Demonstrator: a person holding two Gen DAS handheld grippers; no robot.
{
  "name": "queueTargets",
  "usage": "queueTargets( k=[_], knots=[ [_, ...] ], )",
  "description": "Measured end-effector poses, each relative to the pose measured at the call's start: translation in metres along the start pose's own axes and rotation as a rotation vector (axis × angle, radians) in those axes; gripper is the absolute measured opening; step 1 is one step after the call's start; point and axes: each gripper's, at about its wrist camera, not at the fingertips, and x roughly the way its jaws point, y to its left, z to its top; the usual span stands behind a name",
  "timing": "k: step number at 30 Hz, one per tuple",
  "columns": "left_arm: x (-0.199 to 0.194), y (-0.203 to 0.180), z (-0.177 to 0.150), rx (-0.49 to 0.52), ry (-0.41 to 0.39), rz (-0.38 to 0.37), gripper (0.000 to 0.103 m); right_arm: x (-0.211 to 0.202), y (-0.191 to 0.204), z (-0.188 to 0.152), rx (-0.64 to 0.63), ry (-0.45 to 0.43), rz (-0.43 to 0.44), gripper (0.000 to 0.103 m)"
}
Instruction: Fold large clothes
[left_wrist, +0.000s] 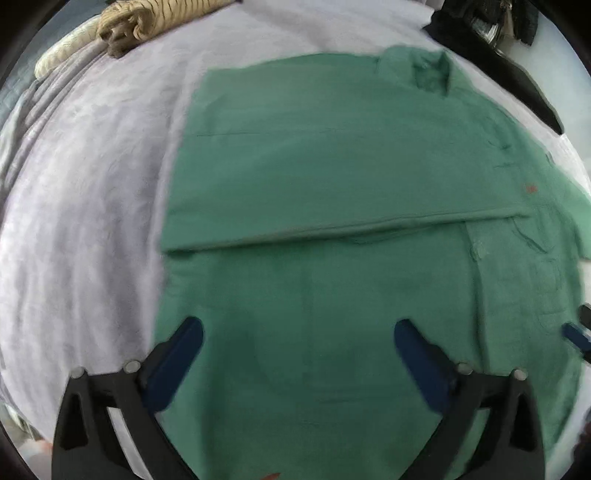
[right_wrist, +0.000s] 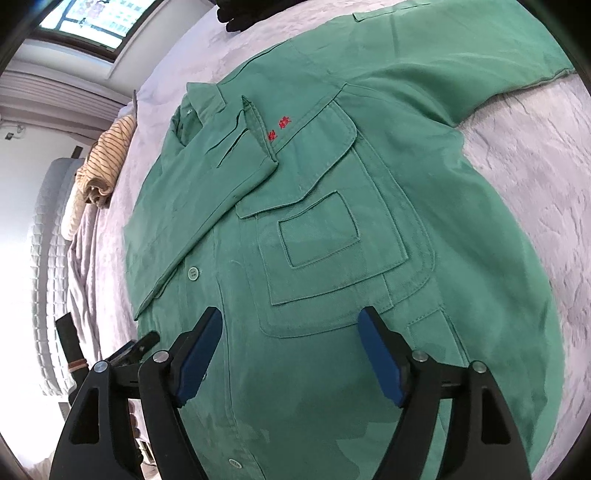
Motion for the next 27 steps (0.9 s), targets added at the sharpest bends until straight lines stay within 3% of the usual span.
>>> queueTargets(
  k=[5,7,9,12,14,15,22,27],
  knots=[
    [0.02,-0.024,0.005,0.047,-0.038,0.048,0.103,-0.005,-0.006,0.005,0.001,-0.006,0.037,0.08],
    [0.03,-0.036,0.011,0.06,-0.052,0.071,0.103,-0.008,-0.01,0.009,0.006,-0.006,0.05,0.083],
    [0.04,-0.046,0.017,0.058,-0.056,0.103,0.103,-0.012,-0.016,0.013,0.01,-0.011,0.062,0.093],
    [0.066,-0.061,0.026,0.049,-0.039,0.151,0.103,-0.02,-0.025,0.021,0.01,-0.021,0.073,0.093],
    [0.082,-0.073,0.03,0.04,-0.006,0.122,0.103,-0.025,-0.032,0.026,0.014,-0.027,0.09,0.095],
    [0.091,-0.079,0.03,0.034,0.004,0.112,0.103,-0.028,-0.036,0.028,0.013,-0.033,0.098,0.103],
    [0.128,-0.143,0.034,0.094,-0.005,0.072,0.103,-0.051,-0.066,0.042,0.022,-0.056,0.158,0.103],
    [0.157,-0.177,0.053,0.144,-0.012,0.033,0.103,-0.077,-0.11,0.064,0.087,-0.092,0.14,0.103]
  ],
)
